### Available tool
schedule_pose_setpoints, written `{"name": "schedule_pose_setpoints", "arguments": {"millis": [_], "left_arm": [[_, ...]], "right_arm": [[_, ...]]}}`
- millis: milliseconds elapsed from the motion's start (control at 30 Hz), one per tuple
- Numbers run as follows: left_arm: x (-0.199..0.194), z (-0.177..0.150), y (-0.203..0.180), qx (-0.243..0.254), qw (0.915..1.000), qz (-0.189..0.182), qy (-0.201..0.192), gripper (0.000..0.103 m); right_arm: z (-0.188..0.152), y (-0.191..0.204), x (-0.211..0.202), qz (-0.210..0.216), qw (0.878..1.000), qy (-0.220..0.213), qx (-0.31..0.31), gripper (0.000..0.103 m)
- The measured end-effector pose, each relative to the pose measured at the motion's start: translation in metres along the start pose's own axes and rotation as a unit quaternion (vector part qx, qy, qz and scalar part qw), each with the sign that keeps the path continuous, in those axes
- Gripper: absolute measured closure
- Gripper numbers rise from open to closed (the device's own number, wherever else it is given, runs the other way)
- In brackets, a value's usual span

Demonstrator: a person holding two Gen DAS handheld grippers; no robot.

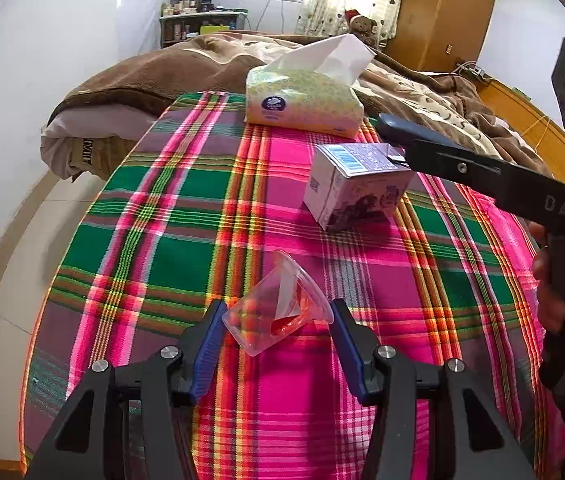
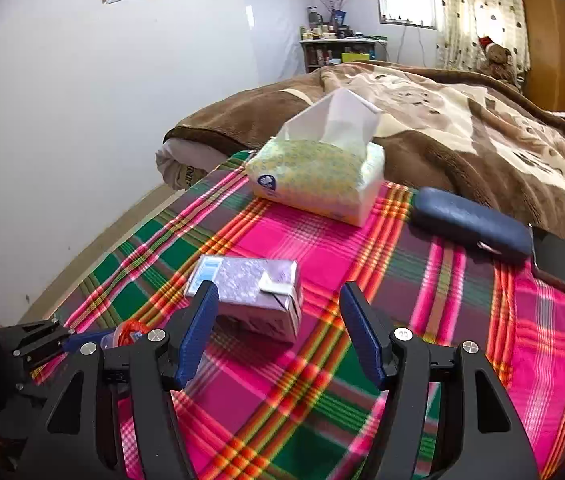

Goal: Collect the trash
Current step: 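Grasp the purple juice box with the right tool while the left tool grasps the clear plastic cup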

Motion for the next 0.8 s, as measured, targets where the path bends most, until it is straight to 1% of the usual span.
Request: {"name": "schedule_pose_setpoints", "arguments": {"millis": [100,133,233,300,333,400,433,500,533,667,800], "left_arm": [[-0.002,0.0,0.005,-0.008,0.9999,0.013,-0.002,0.05],[-0.003,0.0,0.006,-0.009,0.9999,0.011,-0.003,0.05],[-0.004,-0.001,0.009,-0.019,0.9998,0.007,0.001,0.05],[-0.004,-0.002,0.01,-0.022,0.9997,0.011,0.001,0.05],[-0.004,-0.002,0.01,-0.021,0.9997,0.011,0.001,0.05],[-0.004,-0.003,0.01,-0.022,0.9997,0.011,0.001,0.05],[-0.004,-0.002,0.01,-0.022,0.9997,0.012,0.001,0.05],[-0.005,-0.002,0.013,-0.027,0.9995,0.014,-0.001,0.05],[-0.005,-0.001,0.015,-0.03,0.9995,0.014,-0.001,0.05],[-0.005,0.0,0.018,-0.035,0.9993,0.012,-0.001,0.05],[-0.006,0.001,0.022,-0.042,0.999,0.011,-0.003,0.05]], "right_arm": [[0.007,0.006,0.006,0.003,1.0,0.0,-0.016,0.038],[0.01,0.008,0.01,0.009,1.0,-0.001,-0.019,0.038],[0.017,0.01,0.018,0.031,0.999,-0.006,-0.015,0.038],[0.02,0.008,0.025,0.053,0.999,-0.005,-0.007,0.038],[0.019,0.009,0.029,0.056,0.998,0.002,-0.011,0.038],[0.016,0.01,0.033,0.04,0.998,0.01,-0.039,0.038],[0.014,0.012,0.034,0.046,0.998,0.017,-0.048,0.038],[0.009,0.013,0.03,0.079,0.995,0.025,-0.05,0.038],[0.007,0.013,0.028,0.089,0.994,0.029,-0.051,0.038],[-0.002,0.018,0.016,0.094,0.992,0.036,-0.075,0.038],[-0.018,0.031,0.01,0.116,0.985,0.064,-0.109,0.038]]}}
Point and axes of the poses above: each gripper's, at about its wrist camera, not at the fingertips, and x roughly the way its jaws point, y to its left, z to its top, the point moved 5 cm from there along x, roughly the way its jaws point, and after that the axes turned 8 degrees about -x, right-handed, at the moved point
